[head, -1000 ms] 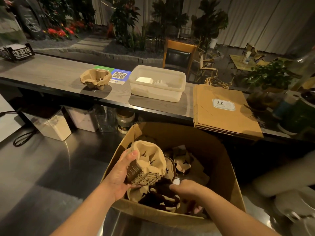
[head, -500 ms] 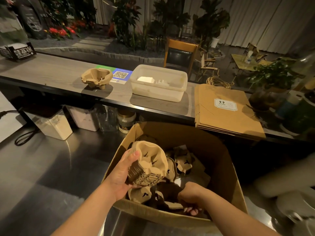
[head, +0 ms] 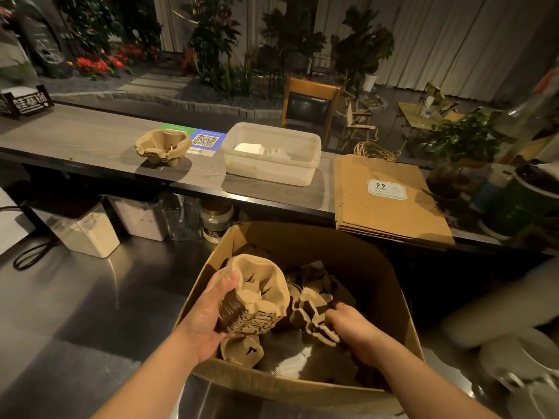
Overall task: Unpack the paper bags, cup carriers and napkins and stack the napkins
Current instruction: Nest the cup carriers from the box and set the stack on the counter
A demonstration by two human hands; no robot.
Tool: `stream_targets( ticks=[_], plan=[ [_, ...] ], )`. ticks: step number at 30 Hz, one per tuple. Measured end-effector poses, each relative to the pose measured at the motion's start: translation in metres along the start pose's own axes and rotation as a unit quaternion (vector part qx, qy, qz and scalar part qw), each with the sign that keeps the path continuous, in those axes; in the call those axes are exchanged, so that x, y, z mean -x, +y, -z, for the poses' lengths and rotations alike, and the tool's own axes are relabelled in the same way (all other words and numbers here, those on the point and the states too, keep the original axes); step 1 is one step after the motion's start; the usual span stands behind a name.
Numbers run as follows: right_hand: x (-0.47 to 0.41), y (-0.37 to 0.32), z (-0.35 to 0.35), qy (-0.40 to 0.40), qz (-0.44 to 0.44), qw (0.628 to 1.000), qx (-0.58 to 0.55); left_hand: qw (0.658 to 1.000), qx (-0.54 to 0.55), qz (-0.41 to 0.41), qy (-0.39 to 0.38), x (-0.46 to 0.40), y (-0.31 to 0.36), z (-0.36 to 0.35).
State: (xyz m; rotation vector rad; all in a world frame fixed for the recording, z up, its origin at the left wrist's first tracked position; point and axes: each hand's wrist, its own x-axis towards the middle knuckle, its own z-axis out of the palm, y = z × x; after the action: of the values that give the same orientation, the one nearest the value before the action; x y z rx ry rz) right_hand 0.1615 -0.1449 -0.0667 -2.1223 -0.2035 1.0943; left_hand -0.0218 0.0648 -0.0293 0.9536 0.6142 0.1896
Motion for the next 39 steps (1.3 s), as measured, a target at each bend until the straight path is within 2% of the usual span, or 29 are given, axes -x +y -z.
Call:
stream_targets(
  ticks=[5, 9, 14, 19, 25, 35, 39],
  plan=[
    [0.009, -0.001, 0.009, 0.003, 0.02, 0.993, -0.117, 1.0, -0.006, -0.018, -0.011, 0.003, 0.002, -0.004],
    [0.027, -0.02, 0.01, 0.024, 0.102, 0.977, -0.184, 0.999, -0.019, -0.023, -0.025, 0.005, 0.003, -0.005],
    [0.048, -0.058, 0.01, 0.017, 0.209, 0.96, -0.186, 0.998, -0.045, -0.014, -0.03, 0.008, 0.003, -0.008],
    [0.061, -0.086, -0.001, 0.01, 0.294, 0.954, -0.049, 0.998, -0.049, 0.005, -0.038, 0.011, 0.003, -0.011],
    [0.071, -0.101, -0.012, -0.003, 0.336, 0.939, 0.074, 0.999, -0.021, 0.031, -0.017, 0.014, 0.005, -0.011],
    [0.073, -0.111, -0.018, 0.007, 0.35, 0.922, 0.167, 0.999, 0.025, 0.037, 0.007, 0.018, 0.009, -0.012],
    [0.073, -0.112, -0.021, 0.007, 0.357, 0.91, 0.211, 0.999, 0.012, 0.05, 0.009, 0.018, 0.008, -0.01]
  ],
)
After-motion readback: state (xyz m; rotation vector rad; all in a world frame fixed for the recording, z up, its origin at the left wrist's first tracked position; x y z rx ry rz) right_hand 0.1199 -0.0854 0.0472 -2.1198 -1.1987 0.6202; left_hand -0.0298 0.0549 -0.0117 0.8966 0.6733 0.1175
